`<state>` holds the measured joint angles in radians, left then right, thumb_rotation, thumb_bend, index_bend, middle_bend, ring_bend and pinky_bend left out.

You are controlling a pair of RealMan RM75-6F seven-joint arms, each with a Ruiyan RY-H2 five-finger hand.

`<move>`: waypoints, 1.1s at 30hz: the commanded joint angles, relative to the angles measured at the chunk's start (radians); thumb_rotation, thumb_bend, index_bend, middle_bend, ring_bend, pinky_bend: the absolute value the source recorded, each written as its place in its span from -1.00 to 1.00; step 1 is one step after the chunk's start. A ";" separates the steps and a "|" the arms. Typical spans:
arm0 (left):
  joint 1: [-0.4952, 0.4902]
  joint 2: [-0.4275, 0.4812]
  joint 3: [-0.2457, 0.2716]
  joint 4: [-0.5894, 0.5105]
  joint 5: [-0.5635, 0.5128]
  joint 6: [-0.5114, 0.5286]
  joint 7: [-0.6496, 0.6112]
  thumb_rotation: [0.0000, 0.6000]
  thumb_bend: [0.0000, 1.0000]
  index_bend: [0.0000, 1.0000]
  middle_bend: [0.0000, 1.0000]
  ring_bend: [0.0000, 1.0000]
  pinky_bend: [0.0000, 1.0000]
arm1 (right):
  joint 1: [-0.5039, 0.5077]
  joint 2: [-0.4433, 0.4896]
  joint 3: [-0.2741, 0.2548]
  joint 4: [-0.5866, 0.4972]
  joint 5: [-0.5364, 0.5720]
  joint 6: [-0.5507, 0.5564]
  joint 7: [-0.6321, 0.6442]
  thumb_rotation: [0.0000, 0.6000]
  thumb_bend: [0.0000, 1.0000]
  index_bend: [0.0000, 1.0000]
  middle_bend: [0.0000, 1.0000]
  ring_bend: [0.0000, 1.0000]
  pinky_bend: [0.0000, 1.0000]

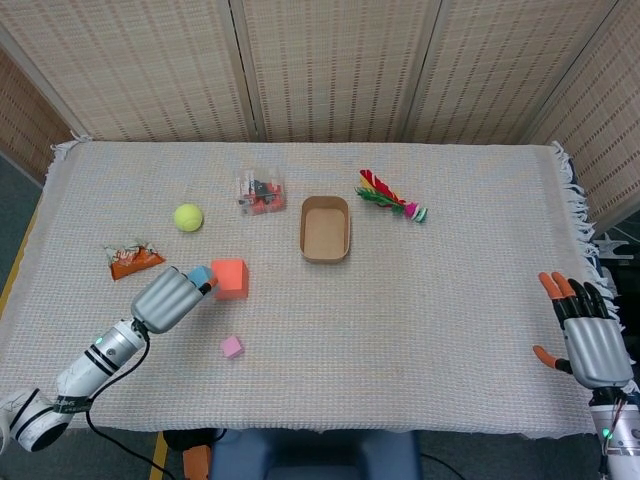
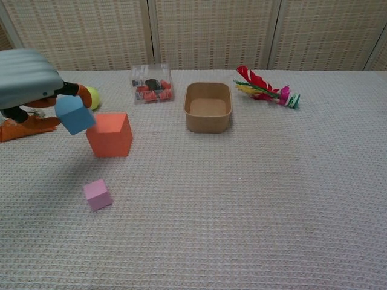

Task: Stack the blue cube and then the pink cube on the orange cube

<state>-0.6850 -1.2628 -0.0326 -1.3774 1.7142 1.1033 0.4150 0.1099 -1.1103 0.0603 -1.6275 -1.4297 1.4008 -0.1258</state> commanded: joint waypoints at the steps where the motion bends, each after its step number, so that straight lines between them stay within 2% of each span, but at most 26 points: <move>1: -0.054 -0.065 0.013 0.153 0.110 0.060 -0.084 1.00 -0.25 0.08 1.00 1.00 1.00 | 0.000 -0.001 0.002 0.001 0.005 -0.001 -0.004 1.00 -0.87 -1.00 -1.00 -1.00 -1.00; 9: -0.110 -0.154 0.047 0.374 0.199 0.136 -0.235 1.00 -0.25 0.07 1.00 1.00 1.00 | 0.003 -0.007 0.011 0.003 0.028 -0.008 -0.018 1.00 -0.88 -1.00 -1.00 -1.00 -1.00; 17: -0.149 -0.217 0.084 0.524 0.255 0.202 -0.320 1.00 -0.25 0.06 1.00 1.00 1.00 | 0.004 -0.008 0.017 0.003 0.042 -0.012 -0.023 1.00 -0.87 -1.00 -1.00 -1.00 -1.00; 24: -0.163 -0.244 0.107 0.595 0.257 0.220 -0.354 1.00 -0.25 0.06 1.00 1.00 1.00 | 0.005 -0.002 0.012 -0.004 0.041 -0.022 -0.021 1.00 -0.87 -1.00 -1.00 -1.00 -1.00; 33: -0.173 -0.239 0.127 0.630 0.249 0.228 -0.360 1.00 -0.25 0.06 1.00 1.00 1.00 | 0.010 0.006 0.009 -0.010 0.045 -0.037 -0.014 1.00 -0.88 -1.00 -1.00 -1.00 -1.00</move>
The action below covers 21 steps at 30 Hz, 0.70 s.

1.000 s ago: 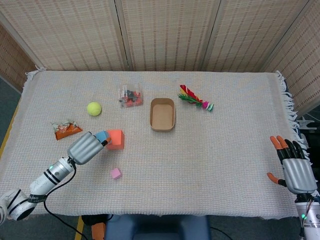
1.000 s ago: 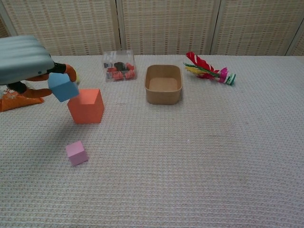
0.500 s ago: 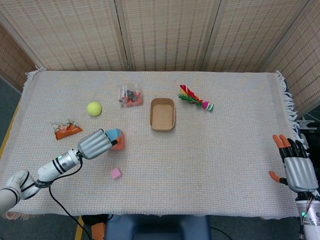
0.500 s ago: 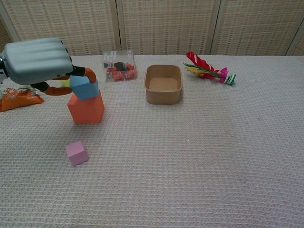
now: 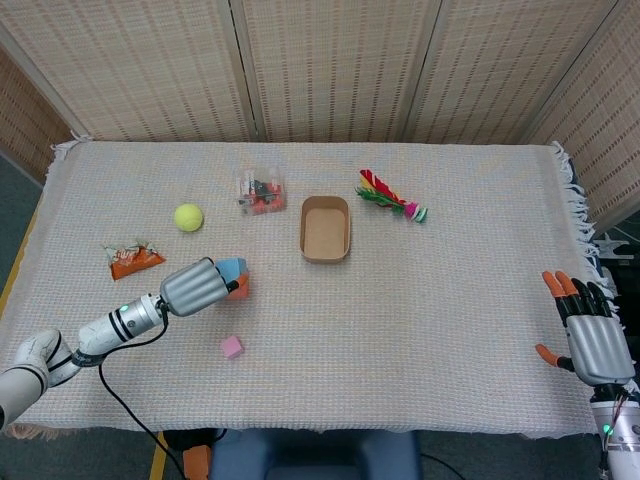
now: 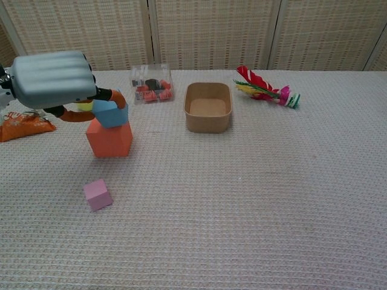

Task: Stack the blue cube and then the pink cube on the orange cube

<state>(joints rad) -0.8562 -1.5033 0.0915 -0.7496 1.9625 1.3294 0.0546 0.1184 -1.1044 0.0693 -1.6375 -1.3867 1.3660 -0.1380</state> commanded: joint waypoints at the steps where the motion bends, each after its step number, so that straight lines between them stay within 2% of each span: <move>1: -0.003 0.003 0.005 0.003 0.000 0.001 0.001 1.00 -0.25 0.06 1.00 1.00 1.00 | 0.002 0.000 0.001 0.000 0.004 -0.004 -0.003 1.00 -0.87 -1.00 -1.00 -1.00 -1.00; 21: 0.001 0.018 0.053 0.038 -0.016 -0.006 -0.025 1.00 -0.25 0.06 1.00 1.00 1.00 | 0.000 -0.001 0.004 -0.007 0.017 0.000 -0.017 1.00 -0.87 -1.00 -1.00 -1.00 -1.00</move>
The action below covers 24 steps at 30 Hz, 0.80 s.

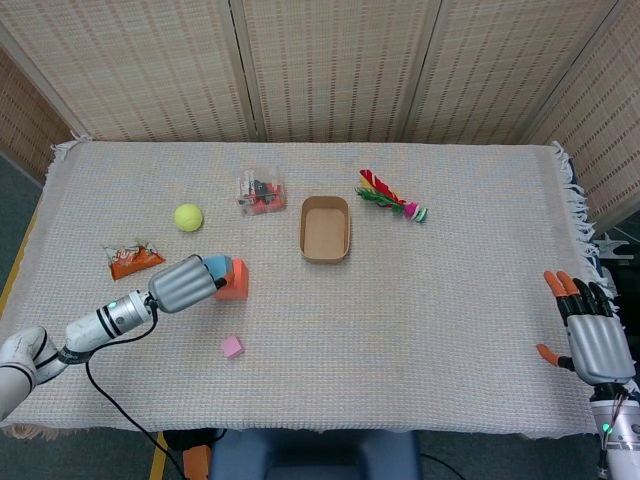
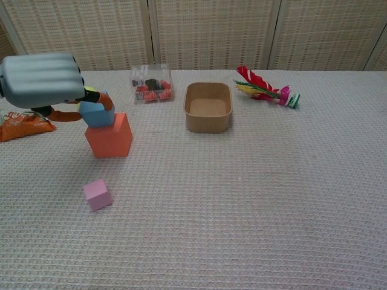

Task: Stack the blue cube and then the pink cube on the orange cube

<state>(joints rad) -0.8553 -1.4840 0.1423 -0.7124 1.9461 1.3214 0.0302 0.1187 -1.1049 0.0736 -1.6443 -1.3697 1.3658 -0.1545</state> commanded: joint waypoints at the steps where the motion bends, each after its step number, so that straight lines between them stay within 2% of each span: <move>1: -0.001 -0.003 0.004 0.002 0.001 0.003 0.002 1.00 -0.25 0.06 1.00 1.00 1.00 | 0.000 -0.001 0.000 0.000 0.001 -0.001 -0.001 1.00 -0.88 -1.00 -1.00 -1.00 -1.00; 12: -0.012 -0.002 -0.002 -0.023 -0.011 0.025 -0.004 1.00 -0.25 0.06 1.00 1.00 1.00 | 0.001 0.000 -0.001 0.000 0.002 -0.003 -0.003 1.00 -0.88 -1.00 -1.00 -1.00 -1.00; 24: -0.013 -0.008 0.015 -0.016 -0.012 0.007 0.004 1.00 -0.25 0.06 1.00 1.00 1.00 | -0.002 0.003 0.000 -0.003 0.000 0.006 0.002 1.00 -0.88 -1.00 -1.00 -1.00 -1.00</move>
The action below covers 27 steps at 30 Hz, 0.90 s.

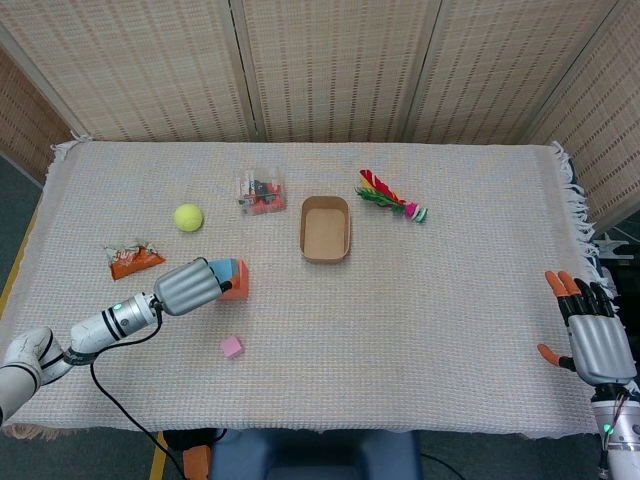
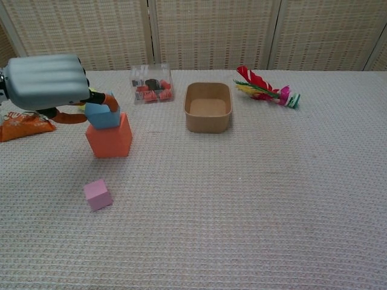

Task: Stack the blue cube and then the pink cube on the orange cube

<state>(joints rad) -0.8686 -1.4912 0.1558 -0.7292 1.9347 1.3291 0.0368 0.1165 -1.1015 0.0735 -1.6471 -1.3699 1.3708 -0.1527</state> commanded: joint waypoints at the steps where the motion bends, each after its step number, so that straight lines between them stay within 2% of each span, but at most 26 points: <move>1: 0.000 -0.002 0.003 0.001 0.001 0.000 -0.003 1.00 -0.25 0.06 1.00 1.00 1.00 | 0.000 0.000 0.000 0.000 0.001 0.000 0.000 1.00 -0.87 -1.00 -1.00 -1.00 -1.00; 5: -0.001 -0.005 0.007 0.001 0.001 0.002 -0.002 1.00 -0.25 0.02 1.00 1.00 1.00 | 0.000 0.000 0.000 0.000 0.000 -0.001 0.000 1.00 -0.88 -1.00 -1.00 -1.00 -1.00; 9: -0.002 -0.005 0.007 -0.004 -0.001 0.005 -0.008 1.00 -0.25 -0.14 1.00 1.00 1.00 | 0.000 0.000 0.000 0.000 -0.001 0.001 0.001 1.00 -0.87 -1.00 -1.00 -1.00 -1.00; 27: -0.002 -0.003 0.012 -0.003 0.000 0.020 -0.008 1.00 -0.25 -0.15 1.00 1.00 1.00 | 0.000 -0.001 -0.002 -0.002 -0.001 -0.001 -0.004 1.00 -0.88 -1.00 -1.00 -1.00 -1.00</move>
<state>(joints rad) -0.8702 -1.4941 0.1674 -0.7322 1.9347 1.3492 0.0287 0.1164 -1.1019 0.0717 -1.6492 -1.3710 1.3701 -0.1562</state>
